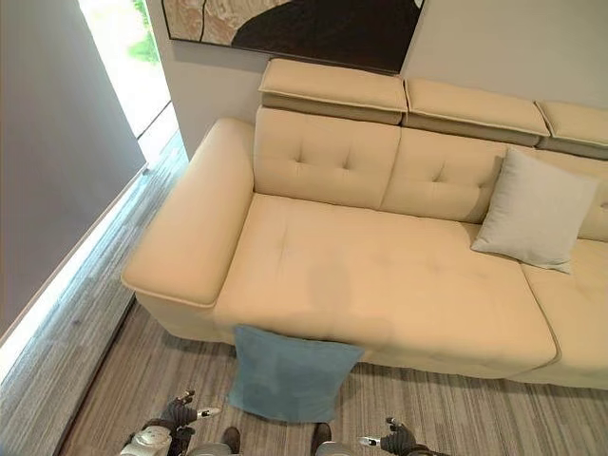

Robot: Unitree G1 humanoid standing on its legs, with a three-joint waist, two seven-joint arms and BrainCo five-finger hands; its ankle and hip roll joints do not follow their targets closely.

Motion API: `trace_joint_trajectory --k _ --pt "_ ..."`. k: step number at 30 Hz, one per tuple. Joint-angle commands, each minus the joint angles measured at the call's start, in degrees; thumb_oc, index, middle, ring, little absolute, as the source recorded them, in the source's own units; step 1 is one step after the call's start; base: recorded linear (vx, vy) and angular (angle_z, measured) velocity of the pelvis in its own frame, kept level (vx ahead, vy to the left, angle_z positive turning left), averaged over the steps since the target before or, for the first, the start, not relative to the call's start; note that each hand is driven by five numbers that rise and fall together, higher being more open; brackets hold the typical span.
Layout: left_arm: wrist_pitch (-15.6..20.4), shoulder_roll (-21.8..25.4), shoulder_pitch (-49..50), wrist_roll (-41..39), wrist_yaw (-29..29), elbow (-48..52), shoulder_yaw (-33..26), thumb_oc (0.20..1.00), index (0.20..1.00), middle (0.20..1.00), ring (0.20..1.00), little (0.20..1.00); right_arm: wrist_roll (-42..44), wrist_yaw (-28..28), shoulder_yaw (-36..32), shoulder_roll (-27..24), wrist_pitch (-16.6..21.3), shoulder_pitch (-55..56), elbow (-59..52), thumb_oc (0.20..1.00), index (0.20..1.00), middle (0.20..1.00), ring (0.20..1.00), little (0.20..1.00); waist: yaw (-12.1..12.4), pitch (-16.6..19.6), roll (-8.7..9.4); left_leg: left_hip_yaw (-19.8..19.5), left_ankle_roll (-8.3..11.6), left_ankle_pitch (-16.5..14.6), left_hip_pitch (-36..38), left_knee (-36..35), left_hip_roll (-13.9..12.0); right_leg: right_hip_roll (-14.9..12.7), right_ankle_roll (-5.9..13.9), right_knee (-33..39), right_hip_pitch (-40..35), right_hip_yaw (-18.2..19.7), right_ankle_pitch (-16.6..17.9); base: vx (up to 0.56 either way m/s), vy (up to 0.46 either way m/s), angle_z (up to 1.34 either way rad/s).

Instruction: Pick up all the scattered cushions and arrange them neatly on the sofa.

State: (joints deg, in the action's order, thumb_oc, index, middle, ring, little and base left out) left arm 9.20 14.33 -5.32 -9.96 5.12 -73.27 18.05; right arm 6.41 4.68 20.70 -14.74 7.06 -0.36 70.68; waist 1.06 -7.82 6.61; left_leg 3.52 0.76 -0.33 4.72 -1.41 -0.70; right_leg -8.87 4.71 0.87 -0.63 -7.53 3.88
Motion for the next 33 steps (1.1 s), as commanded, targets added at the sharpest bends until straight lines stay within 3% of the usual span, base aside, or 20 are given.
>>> trace_joint_trajectory --k 1,5,6,9,14,18,22,26,33 --pt "1.14 -1.26 -1.29 -0.09 0.35 -0.45 -0.57 1.0 1.0 1.0 1.0 1.0 0.46 0.86 1.16 -1.83 0.27 -6.95 -2.11 1.0 1.0 1.0 1.0 1.0 1.52 -1.81 -1.62 -0.76 -2.51 -7.94 -3.22 4.05 0.11 -0.05 2.45 -8.31 3.32 0.97 -7.03 -0.09 0.161 -1.16" --pt "1.04 -0.33 -1.53 -0.08 0.33 -0.43 -1.17 1.0 1.0 1.0 1.0 1.0 0.62 0.88 1.09 -1.78 0.44 -7.7 -2.4 1.0 1.0 1.0 1.0 1.0 1.66 -2.6 -2.1 0.3 -3.21 -8.03 -4.11 4.67 -0.11 -0.54 2.71 -11.62 5.13 0.77 -7.56 -0.09 0.05 -0.8" --pt "1.15 0.22 -1.36 -0.07 0.38 -0.61 -1.55 1.0 1.0 1.0 1.0 1.0 0.49 0.71 1.12 -1.71 0.65 -7.45 -2.62 1.0 1.0 1.0 1.0 1.0 2.06 -2.85 -2.31 0.89 -3.25 -7.75 -4.33 4.49 -0.15 -1.35 2.34 -12.71 5.49 -1.48 -6.96 -0.02 -0.013 -0.1" --pt "1.4 0.27 -1.54 0.03 0.23 -0.35 -1.57 1.0 1.0 1.0 1.0 1.0 0.11 1.02 1.26 -1.98 0.83 -7.22 -2.77 1.0 1.0 1.0 1.0 1.0 1.92 -2.08 -1.45 0.84 -2.39 -7.54 -4.29 4.09 0.24 -1.19 1.91 -5.78 2.47 -3.08 -7.14 0.03 -0.088 -0.13" --pt "2.02 -0.52 -2.57 -0.45 0.69 0.66 -0.85 1.0 1.0 1.0 1.0 1.0 0.79 1.98 0.96 -2.5 1.47 -6.95 -3.82 1.0 1.0 1.0 1.0 1.0 1.1 -2.18 -1.24 0.77 -1.15 -7.12 -4.31 3.47 -0.26 -0.55 1.61 -2.53 0.42 -4.57 -6.68 0.04 -0.102 0.13" --pt "3.23 -1.05 -5.22 -3.11 2.53 4.24 -0.19 1.0 1.0 1.0 1.0 1.0 1.2 4.58 0.64 -3.57 2.45 -7.94 -6.87 1.0 1.0 1.0 1.0 1.0 0.28 -4.63 -1.47 0.7 -0.78 -7.15 -6.52 4.73 -0.69 -0.69 1.32 -2.81 1.83 -5.03 -6.49 -0.07 -0.059 0.09" --pt "6.18 -0.93 -12.35 -8.2 7.76 11.1 2.27 1.0 1.0 1.0 1.0 1.0 0.05 10.96 1.09 -5.33 3.34 -14.31 -10.09 1.0 1.0 1.0 1.0 1.0 -0.88 -10.89 -1.97 0.66 -0.72 -6.93 -17.68 10.83 -0.93 -1.73 0.68 -9.1 13.46 -3.41 -6.17 -0.32 -0.012 0.05" --pt "7.38 -0.23 -17.69 -10.1 11.36 12.73 4.02 1.0 1.0 1.0 1.0 1.0 -0.6 15.15 2.04 -6.45 2.99 -19.28 -10.53 1.0 1.0 1.0 1.0 1.0 -1.58 -11.83 -2.47 0.66 -0.83 -7.19 -26.13 15.02 -0.79 -1.93 0.22 -12.91 21.88 -1.88 -6.36 -0.19 0.037 -0.12" --pt "7.78 7.05 -38.72 -10.59 20.74 9.36 5.78 1.0 1.0 1.0 1.0 1.0 1.59 26.72 3.96 -10.11 4.14 -37.21 -8.12 1.0 1.0 1.0 1.0 1.0 -3.45 -15.74 -3.86 0.7 -1.08 -9.93 -43.67 24.95 -1.34 -2.37 0.38 -22.18 40.13 2.09 -8.49 -0.1 0.061 -0.17"
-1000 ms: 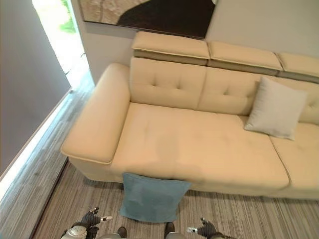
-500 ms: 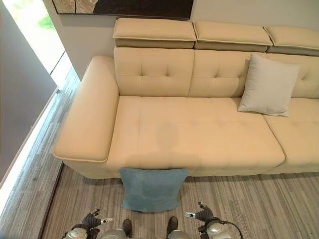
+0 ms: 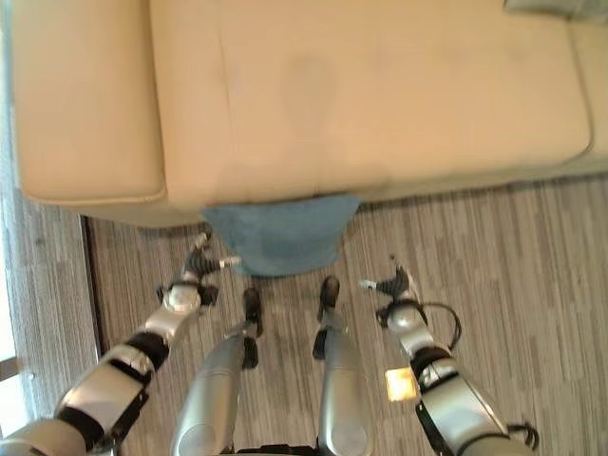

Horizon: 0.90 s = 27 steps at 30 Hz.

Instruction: Pick up all the scattered cushions and arrange them neatly on the sofa.

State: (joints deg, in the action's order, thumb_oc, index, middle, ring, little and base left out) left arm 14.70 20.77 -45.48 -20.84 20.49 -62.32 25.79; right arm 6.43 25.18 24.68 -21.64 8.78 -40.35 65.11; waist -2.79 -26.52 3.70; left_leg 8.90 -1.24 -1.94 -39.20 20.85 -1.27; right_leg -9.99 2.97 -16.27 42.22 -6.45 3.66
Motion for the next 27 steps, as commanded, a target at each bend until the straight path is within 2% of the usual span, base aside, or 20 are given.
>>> trace_joint_trajectory --k 1,3,5,6,7,8,15,20,22,27 --pt "2.29 0.61 1.31 0.29 5.37 -1.65 -1.96 1.0 1.0 1.0 1.0 1.0 1.57 6.23 -0.03 -3.21 2.43 2.67 -2.51 1.0 1.0 1.0 1.0 1.0 0.4 3.01 -0.94 -4.66 0.9 -8.39 0.04 2.83 -0.78 -1.25 2.12 -5.15 -2.51 1.05 -8.31 -0.06 0.035 -0.1" --pt "2.31 2.73 -3.55 0.26 9.25 -2.32 -3.45 1.0 1.0 1.0 1.0 1.0 3.91 8.83 -0.92 -3.6 3.64 -0.39 -2.51 1.0 1.0 1.0 1.0 1.0 0.09 2.03 -1.46 -5.2 0.43 -9.22 -6.57 6.51 -0.63 -1.65 2.09 -9.14 4.09 1.83 -8.99 -0.05 0.061 -0.12" --pt "2.4 2.78 -3.86 0.02 10.03 -2.27 -4.18 1.0 1.0 1.0 1.0 1.0 4.1 9.26 -1.17 -3.68 3.89 -0.83 -2.61 1.0 1.0 1.0 1.0 1.0 -0.07 2.15 -1.58 -5.3 0.35 -9.48 -8.55 7.54 -0.53 -1.72 2.24 -10.54 6.27 2.42 -9.18 -0.01 0.049 -0.04" --pt "2.82 3.81 -5.48 -0.35 13.77 -2.08 -5.72 1.0 1.0 1.0 1.0 1.0 4.8 10.91 -1.97 -3.82 4.75 -1.31 -4.0 1.0 1.0 1.0 1.0 1.0 -0.2 2.08 -1.45 -5.47 0.14 -10.03 -11.75 8.68 -0.41 -2.0 2.31 -11.84 9.44 2.82 -9.61 0.0 0.023 0.04" --pt "2.82 3.81 -5.46 -0.34 13.78 -2.08 -5.72 1.0 1.0 1.0 1.0 1.0 4.79 10.92 -1.97 -3.82 4.74 -1.3 -4.01 1.0 1.0 1.0 1.0 1.0 -0.2 2.13 -1.45 -5.47 0.14 -10.04 -11.8 8.7 -0.41 -2.0 2.31 -11.86 9.49 2.82 -9.61 0.01 0.026 0.04" --pt "4.25 4.13 -5.81 -3.11 15.76 -1.53 -7.97 1.0 1.0 1.0 1.0 1.0 5.22 12.28 -2.75 -4.11 5.19 -1.04 -5.36 1.0 1.0 1.0 1.0 1.0 -0.37 2.29 -1.36 -5.75 0.08 -10.26 -14.86 9.61 -0.19 -2.32 2.37 -12.52 12.24 3.02 -9.85 0.0 0.0 0.0" --pt "4.39 6.04 -6.69 -7.64 15.35 -3.65 -10.77 1.0 1.0 1.0 1.0 1.0 5.02 13.81 -4.28 -4.1 5.96 -0.51 -6.39 1.0 1.0 1.0 1.0 1.0 -0.7 2.92 -0.72 -6.5 -0.45 -10.94 -20.03 11.19 0.55 -2.64 2.47 -13.9 17.13 3.42 -10.02 0.02 0.022 0.06" --pt "4.66 5.85 -5.83 -8.19 12.2 -2.47 -9.97 1.0 1.0 1.0 1.0 1.0 4.72 13.08 -4.64 -4.38 6.26 0.69 -7.17 1.0 1.0 1.0 1.0 1.0 -0.69 3.28 -0.43 -6.77 -0.68 -11.29 -20.86 11.51 0.74 -2.77 2.61 -14.19 17.93 3.5 -10.06 0.01 0.008 0.0" --pt "5.08 6.26 -6.47 -9.4 8.34 -1.87 -8.57 1.0 1.0 1.0 1.0 1.0 4.87 12.1 -4.5 -5.41 6.52 0.04 -7.54 1.0 1.0 1.0 1.0 1.0 -0.96 3.16 -0.22 -6.91 -0.38 -11.24 -21.5 11.61 0.95 -2.91 2.62 -14.2 18.47 3.54 -10.03 0.0 0.0 0.0" --pt "4.59 5.76 -10.04 -10.7 6.1 -2.54 -6.15 1.0 1.0 1.0 1.0 1.0 6.18 10.92 -2.83 -5.93 6.2 -3.06 -5.88 1.0 1.0 1.0 1.0 1.0 -1.36 2.74 0.13 -7.12 -0.18 -11.83 -24.43 13.48 1.29 -3.07 2.64 -15.36 20.98 4.14 -10.07 -0.01 -0.004 0.01"
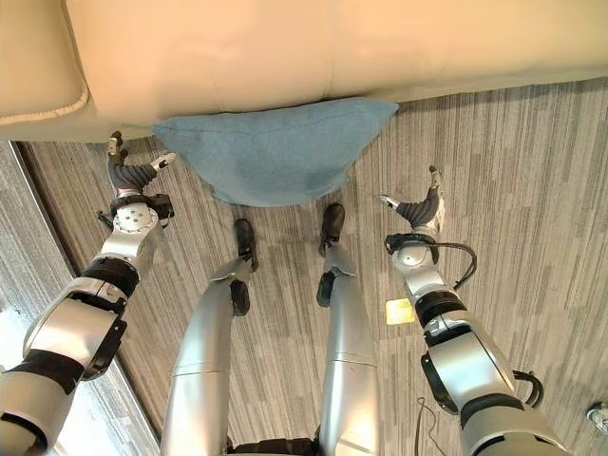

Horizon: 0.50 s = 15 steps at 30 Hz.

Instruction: Pick up all the scattered cushions and arrange them neatly on the sofa.

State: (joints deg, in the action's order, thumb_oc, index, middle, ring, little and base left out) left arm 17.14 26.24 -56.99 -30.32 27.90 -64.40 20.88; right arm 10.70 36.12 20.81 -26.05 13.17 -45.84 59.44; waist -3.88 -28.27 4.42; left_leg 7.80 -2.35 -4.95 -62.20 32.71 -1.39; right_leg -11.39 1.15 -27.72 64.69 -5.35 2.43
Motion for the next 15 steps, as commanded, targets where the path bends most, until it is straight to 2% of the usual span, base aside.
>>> trace_joint_trajectory --k 1,6,15 --pt "2.02 0.13 0.68 -1.27 -1.58 -0.72 -0.66 1.0 1.0 1.0 1.0 1.0 2.15 0.21 1.2 -1.55 1.8 1.59 -0.1 1.0 1.0 1.0 1.0 1.0 -0.41 4.5 -0.49 -6.04 0.9 -9.04 -2.25 2.29 1.35 -1.64 4.42 -4.32 -0.65 3.26 -8.89 -0.02 -0.002 0.04" --pt "1.62 -0.14 -2.92 -2.1 -3.01 -1.26 1.71 1.0 1.0 1.0 1.0 1.0 2.8 1.45 1.6 -1.81 1.7 -0.84 -0.67 1.0 1.0 1.0 1.0 1.0 -1.09 4.51 -0.45 -5.91 0.55 -9.4 -6.3 4.39 1.53 -1.22 4.26 -6.33 3.63 4.07 -9.24 0.0 0.0 0.0" --pt "2.19 -0.26 -10.73 -2.59 -3.57 0.47 5.68 1.0 1.0 1.0 1.0 1.0 5.22 1.53 2.81 -5.49 2.86 -8.55 -2.49 1.0 1.0 1.0 1.0 1.0 -1.91 4.64 -1.24 -6.23 0.31 -8.85 -12.65 4.87 2.12 -0.71 4.47 -8.2 10.78 5.02 -9.12 0.01 -0.026 -0.02"
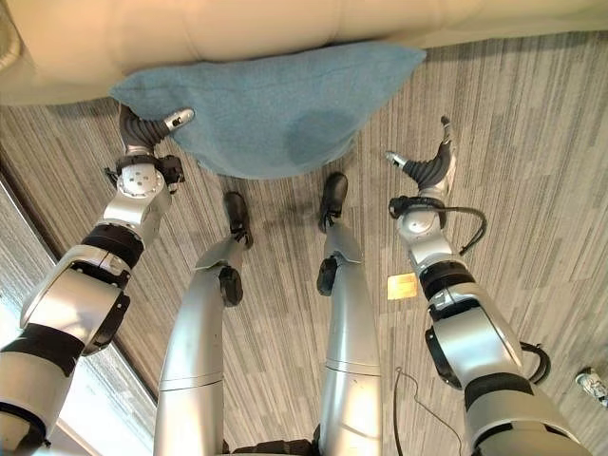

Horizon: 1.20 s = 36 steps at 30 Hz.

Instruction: Pick up all the scattered cushions and arrange them neatly on the sofa.

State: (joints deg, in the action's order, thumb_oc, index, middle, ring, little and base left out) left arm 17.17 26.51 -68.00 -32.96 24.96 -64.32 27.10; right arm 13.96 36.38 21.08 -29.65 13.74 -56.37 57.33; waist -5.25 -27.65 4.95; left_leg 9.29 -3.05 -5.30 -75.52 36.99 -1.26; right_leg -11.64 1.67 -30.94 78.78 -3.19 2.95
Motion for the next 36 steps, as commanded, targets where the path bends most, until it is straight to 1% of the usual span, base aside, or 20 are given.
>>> trace_joint_trajectory --k 1,5,9,12,13,15,16,17,21,24,28,30,31,32,33,34,36 --pt "2.28 -0.63 -0.36 -0.14 -0.59 0.65 -0.28 1.0 1.0 1.0 1.0 1.0 1.99 1.26 2.99 -2.15 2.36 1.11 -0.42 1.0 1.0 1.0 1.0 1.0 -0.53 4.0 -1.9 -7.83 1.01 -8.37 0.1 0.64 2.01 -0.4 3.92 -5.29 -2.58 2.83 -9.65 0.02 -0.044 0.0" --pt "3.01 -1.28 -3.09 -1.18 -0.27 1.75 0.79 1.0 1.0 1.0 1.0 1.0 3.31 1.17 4.81 -2.88 2.74 -3.79 0.66 1.0 1.0 1.0 1.0 1.0 0.01 3.88 -2.65 -8.21 0.97 -8.18 -2.52 1.48 2.06 -0.03 3.79 -7.02 0.35 2.99 -10.09 0.01 -0.045 0.01" --pt "3.48 -1.47 -3.57 -1.77 0.2 4.06 1.2 1.0 1.0 1.0 1.0 1.0 4.27 0.99 5.71 -3.02 3.01 -6.21 0.43 1.0 1.0 1.0 1.0 1.0 0.56 3.74 -3.01 -8.43 1.07 -8.0 -4.47 2.44 2.13 0.11 3.68 -8.33 2.26 2.73 -10.42 0.02 -0.045 0.03" --pt "3.88 -2.06 -4.36 -1.76 0.52 5.68 2.04 1.0 1.0 1.0 1.0 1.0 5.62 -0.2 7.06 -2.85 3.43 -8.31 0.4 1.0 1.0 1.0 1.0 1.0 0.96 3.43 -3.41 -8.81 1.18 -7.89 -6.08 3.21 2.33 0.4 3.73 -9.7 3.97 2.61 -10.74 0.02 -0.04 0.07" --pt "4.09 -2.73 -5.43 -1.61 0.52 7.42 2.83 1.0 1.0 1.0 1.0 1.0 6.88 -2.65 9.1 -2.8 4.13 -10.49 0.01 1.0 1.0 1.0 1.0 1.0 1.35 3.55 -3.57 -9.24 1.28 -7.61 -7.64 3.82 2.32 0.33 3.62 -10.92 5.43 2.37 -11.14 0.03 -0.065 0.04" --pt "4.42 -3.17 -6.45 -1.62 0.37 8.04 3.4 1.0 1.0 1.0 1.0 1.0 7.61 -4.41 10.83 -2.05 4.32 -12.13 0.19 1.0 1.0 1.0 1.0 1.0 1.64 3.72 -3.65 -9.51 1.31 -7.51 -8.86 4.46 2.43 0.4 3.49 -11.83 6.53 2.27 -11.36 0.02 -0.036 0.01" --pt "4.42 -3.17 -6.45 -1.62 0.37 8.04 3.39 1.0 1.0 1.0 1.0 1.0 7.62 -4.42 10.85 -2.05 4.33 -12.15 0.21 1.0 1.0 1.0 1.0 1.0 1.63 3.75 -3.67 -9.51 1.31 -7.52 -8.91 4.48 2.43 0.39 3.49 -11.85 6.58 2.27 -11.37 0.03 -0.014 0.04" --pt "4.56 -3.95 -6.94 -1.35 0.12 8.85 4.09 1.0 1.0 1.0 1.0 1.0 7.78 -6.03 12.61 -1.28 4.31 -13.41 0.09 1.0 1.0 1.0 1.0 1.0 2.09 3.81 -3.8 -9.58 1.43 -7.3 -9.47 4.8 2.41 0.32 3.37 -12.48 7.17 2.12 -11.65 0.0 0.0 0.0" --pt "4.76 -5.4 -8.53 -1.43 -0.71 9.96 5.61 1.0 1.0 1.0 1.0 1.0 8.09 -9.34 16.46 0.1 4.29 -17.01 1.85 1.0 1.0 1.0 1.0 1.0 3.07 4.21 -4.04 -9.99 1.68 -7.04 -10.73 5.48 2.65 0.36 3.23 -13.64 8.35 1.9 -12.0 0.01 -0.002 0.01" --pt "4.85 -6.16 -9.53 -1.05 -0.62 11.78 6.59 1.0 1.0 1.0 1.0 1.0 9.1 -11.37 18.46 0.5 4.39 -19.16 1.66 1.0 1.0 1.0 1.0 1.0 3.48 4.3 -4.26 -9.93 1.7 -7.03 -11.67 6.1 2.8 0.26 3.12 -14.31 9.29 1.78 -12.25 0.0 -0.006 0.01" --pt "4.8 -6.89 -10.07 -1.05 -0.94 11.43 7.16 1.0 1.0 1.0 1.0 1.0 10.34 -12.8 19.74 1.7 4.81 -20.8 1.18 1.0 1.0 1.0 1.0 1.0 3.62 4.55 -4.34 -10.18 1.79 -6.8 -12.32 6.11 2.85 0.28 3.01 -14.57 9.94 1.69 -12.28 0.0 0.0 0.0" --pt "5.34 -7.92 -10.58 -2.59 -1.33 12.14 7.41 1.0 1.0 1.0 1.0 1.0 12.62 -14.12 20.31 3.22 5.4 -22.08 0.56 1.0 1.0 1.0 1.0 1.0 3.94 4.75 -4.46 -10.48 1.93 -6.56 -12.93 6.28 2.97 0.37 3.06 -14.9 10.46 1.58 -12.25 0.0 0.0 0.0" --pt "5.37 -8.21 -10.65 -2.85 -1.62 12.59 7.51 0.9 0.9 0.9 0.9 0.9 13.6 -14.74 20.27 3.58 5.69 -22.26 0.29 0.608 0.608 0.608 0.608 0.608 4.01 4.84 -4.43 -10.51 1.97 -6.57 -13.13 6.51 2.97 0.46 3.03 -15.11 10.61 1.6 -12.23 0.0 0.0 0.0" --pt "5.48 -8.36 -10.71 -2.98 -1.83 13.05 7.65 0.834 0.834 0.834 0.834 0.834 14.53 -15.21 20.43 4.01 5.9 -22.51 -0.02 0.564 0.564 0.564 0.564 0.564 4.1 4.98 -4.44 -10.49 1.97 -6.6 -13.29 6.78 3.07 0.52 3.0 -15.35 10.71 1.62 -12.2 0.0 0.0 0.0" --pt "5.69 -8.63 -10.95 -3.59 -2.08 13.47 7.72 0.373 0.373 0.373 0.373 0.373 15.73 -16.04 20.51 4.45 6.2 -22.95 -0.18 0.2 0.2 0.2 0.2 0.2 4.13 5.2 -4.51 -10.51 1.98 -6.58 -13.5 6.92 3.12 0.56 3.01 -15.54 10.92 1.56 -12.18 0.0 0.0 0.0" --pt "6.12 -8.99 -10.99 -4.31 -2.2 14.13 7.55 0.2 0.2 0.2 0.2 0.2 17.11 -16.71 20.46 4.99 6.52 -23.3 -0.55 0.2 0.2 0.2 0.2 0.2 4.24 5.42 -4.54 -10.48 2.02 -6.61 -13.59 7.15 3.21 0.6 2.98 -15.62 10.99 1.49 -12.2 0.0 0.0 0.0" --pt "6.3 -9.12 -11.12 -4.64 -2.21 14.43 7.45 0.2 0.2 0.2 0.2 0.2 18.08 -17.25 20.29 5.42 6.85 -23.47 -0.73 0.2 0.2 0.2 0.2 0.2 4.28 5.55 -4.57 -10.5 2.01 -6.66 -13.69 7.27 3.25 0.65 2.97 -15.73 11.08 1.52 -12.25 0.0 0.0 0.0"
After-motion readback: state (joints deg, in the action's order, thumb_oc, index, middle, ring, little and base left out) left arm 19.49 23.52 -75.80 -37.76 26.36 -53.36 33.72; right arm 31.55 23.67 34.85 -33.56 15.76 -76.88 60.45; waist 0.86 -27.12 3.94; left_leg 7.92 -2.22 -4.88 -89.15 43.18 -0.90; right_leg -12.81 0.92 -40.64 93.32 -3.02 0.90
